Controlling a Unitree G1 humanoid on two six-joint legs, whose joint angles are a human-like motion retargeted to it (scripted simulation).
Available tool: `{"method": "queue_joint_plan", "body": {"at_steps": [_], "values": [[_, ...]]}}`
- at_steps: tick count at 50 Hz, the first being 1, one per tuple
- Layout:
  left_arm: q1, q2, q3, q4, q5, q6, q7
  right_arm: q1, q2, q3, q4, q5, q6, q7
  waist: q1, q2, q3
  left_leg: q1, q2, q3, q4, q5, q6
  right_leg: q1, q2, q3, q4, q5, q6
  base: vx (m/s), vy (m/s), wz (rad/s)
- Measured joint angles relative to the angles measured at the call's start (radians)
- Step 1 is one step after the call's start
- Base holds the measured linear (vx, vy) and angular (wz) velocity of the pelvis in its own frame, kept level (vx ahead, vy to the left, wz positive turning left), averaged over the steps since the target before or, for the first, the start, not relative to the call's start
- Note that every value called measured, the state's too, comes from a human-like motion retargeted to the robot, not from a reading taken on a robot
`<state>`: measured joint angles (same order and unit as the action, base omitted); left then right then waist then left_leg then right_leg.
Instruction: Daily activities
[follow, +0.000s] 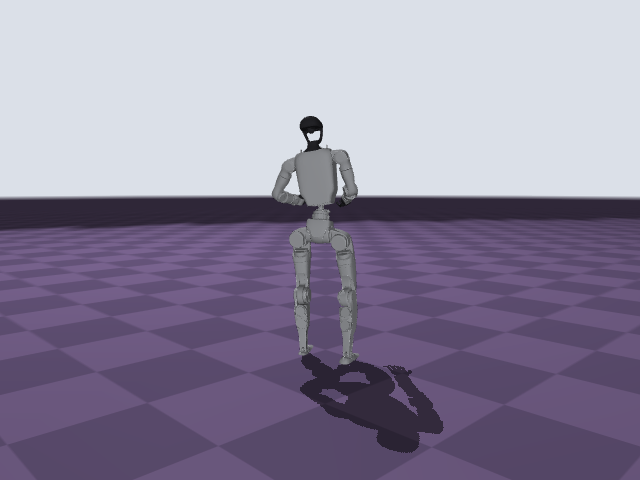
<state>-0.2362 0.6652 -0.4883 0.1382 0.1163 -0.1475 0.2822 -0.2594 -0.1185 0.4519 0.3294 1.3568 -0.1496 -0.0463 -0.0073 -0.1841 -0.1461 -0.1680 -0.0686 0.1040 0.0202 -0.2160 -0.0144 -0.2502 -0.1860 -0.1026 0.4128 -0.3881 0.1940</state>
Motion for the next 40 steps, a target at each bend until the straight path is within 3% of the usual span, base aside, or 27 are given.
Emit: {"method": "queue_joint_plan", "body": {"at_steps": [19, 28, 30, 35, 37, 40], "values": [[0.070, -0.062, 0.020, 0.020, 0.054, 0.026, 0.000, 0.104, -0.040, 0.042, -0.007, -0.045, 0.036, 0.068, 0.004, 0.020, -0.019, -0.069, 0.020, -0.004, 0.052, 0.032, 0.003, -0.024, 0.025, 0.074, -0.031, -0.033, -0.011, -0.06, -0.07, -0.05], [0.072, -0.106, 0.063, 0.013, -0.007, 0.036, 0.042, 0.073, -0.046, 0.048, 0.021, -0.052, 0.048, 0.064, 0.030, 0.075, -0.008, -0.108, 0.081, -0.023, 0.068, 0.070, -0.007, 0.024, 0.091, 0.060, -0.208, 0.039, -0.041, -0.11, -0.14, -0.12], [0.150, -0.155, 0.052, -0.013, 0.006, 0.029, 0.065, 0.125, -0.029, 0.066, 0.024, -0.068, 0.037, 0.069, 0.035, 0.090, -0.045, -0.150, 0.093, -0.024, 0.109, 0.073, -0.005, 0.000, 0.099, 0.058, -0.210, 0.052, -0.047, -0.11, -0.14, -0.09], [0.115, -0.144, 0.090, -0.007, -0.054, 0.034, 0.051, 0.053, -0.035, 0.066, 0.023, -0.033, 0.048, 0.066, 0.042, 0.118, -0.014, -0.171, 0.128, -0.042, 0.124, 0.090, -0.020, 0.053, 0.142, 0.045, -0.350, 0.124, -0.059, -0.08, -0.14, -0.06], [0.190, -0.189, 0.070, -0.027, -0.036, 0.025, 0.061, 0.105, -0.014, 0.085, 0.025, -0.037, 0.042, 0.081, 0.045, 0.137, -0.049, -0.229, 0.144, -0.053, 0.191, 0.080, -0.022, 0.059, 0.157, 0.039, -0.413, 0.176, -0.063, -0.09, -0.12, -0.05], [0.190, -0.196, 0.070, -0.019, -0.062, 0.027, 0.049, 0.088, -0.008, 0.095, 0.033, -0.012, 0.051, 0.088, 0.049, 0.148, -0.039, -0.253, 0.141, -0.102, 0.214, 0.038, -0.033, 0.091, 0.175, 0.038, -0.491, 0.224, -0.067, -0.06, -0.11, -0.05]]}}
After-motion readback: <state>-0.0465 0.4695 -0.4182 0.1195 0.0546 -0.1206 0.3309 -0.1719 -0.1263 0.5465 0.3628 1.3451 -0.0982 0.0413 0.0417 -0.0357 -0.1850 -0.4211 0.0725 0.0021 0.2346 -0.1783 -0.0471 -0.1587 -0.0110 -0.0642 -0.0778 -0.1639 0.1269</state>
